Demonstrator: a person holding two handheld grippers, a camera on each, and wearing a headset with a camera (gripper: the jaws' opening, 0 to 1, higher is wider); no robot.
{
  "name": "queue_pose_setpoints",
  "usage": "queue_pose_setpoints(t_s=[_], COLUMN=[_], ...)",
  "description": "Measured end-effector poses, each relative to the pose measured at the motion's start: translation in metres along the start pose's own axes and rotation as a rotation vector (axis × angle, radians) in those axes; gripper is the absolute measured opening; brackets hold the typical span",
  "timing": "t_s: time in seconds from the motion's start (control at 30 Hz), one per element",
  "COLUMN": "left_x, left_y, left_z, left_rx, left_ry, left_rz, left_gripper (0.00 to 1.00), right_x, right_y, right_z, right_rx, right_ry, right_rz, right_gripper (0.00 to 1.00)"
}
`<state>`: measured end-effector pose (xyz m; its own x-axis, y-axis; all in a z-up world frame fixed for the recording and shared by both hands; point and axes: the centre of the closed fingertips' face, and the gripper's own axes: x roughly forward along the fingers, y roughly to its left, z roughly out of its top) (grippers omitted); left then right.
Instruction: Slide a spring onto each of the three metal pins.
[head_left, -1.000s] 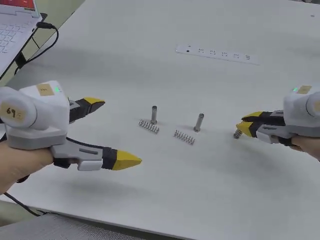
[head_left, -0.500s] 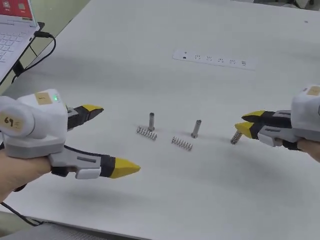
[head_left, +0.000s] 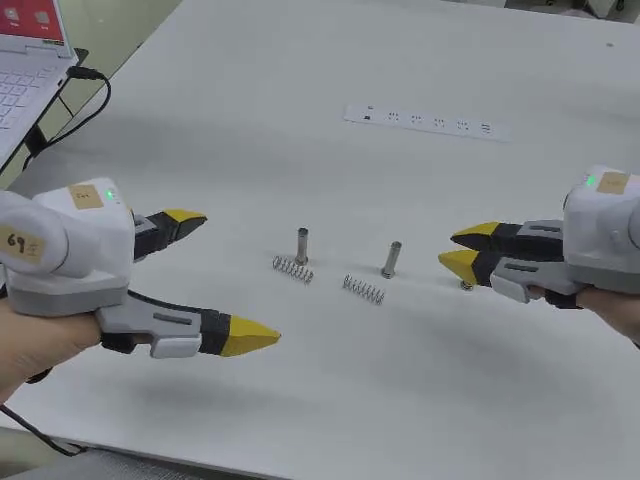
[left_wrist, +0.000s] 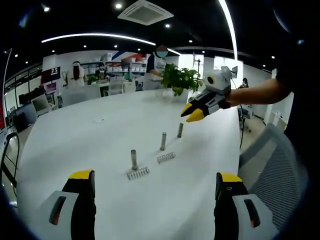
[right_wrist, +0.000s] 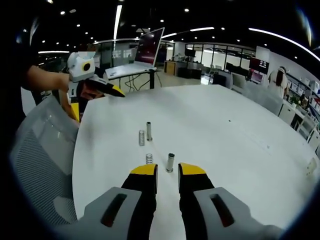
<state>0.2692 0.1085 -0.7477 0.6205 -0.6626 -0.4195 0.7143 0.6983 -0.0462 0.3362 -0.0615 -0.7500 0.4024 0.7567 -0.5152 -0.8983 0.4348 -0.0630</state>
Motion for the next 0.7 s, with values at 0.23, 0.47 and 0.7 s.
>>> queue_pose_setpoints(t_s=[0.23, 0.47, 0.7], left_x=[0.000, -0.001, -0.001], left_y=[0.000, 0.001, 0.002], left_z=[-0.001, -0.002, -0.002], left_rx=[-0.001, -0.003, -0.004], left_ry=[0.000, 0.004, 0.001], left_rz=[0.000, 0.002, 0.003], left_gripper=[0.98, 0.98, 0.98], right_x=[0.012, 0.029, 0.051], right_y=[0.016, 0.030, 0.036], right_z=[-0.002, -0.001, -0.001], right_rx=[-0.020, -0.020, -0.016], right_ry=[0.017, 0.020, 0.030], right_rz=[0.040, 0.076, 0.096], right_gripper=[0.14, 0.14, 0.13])
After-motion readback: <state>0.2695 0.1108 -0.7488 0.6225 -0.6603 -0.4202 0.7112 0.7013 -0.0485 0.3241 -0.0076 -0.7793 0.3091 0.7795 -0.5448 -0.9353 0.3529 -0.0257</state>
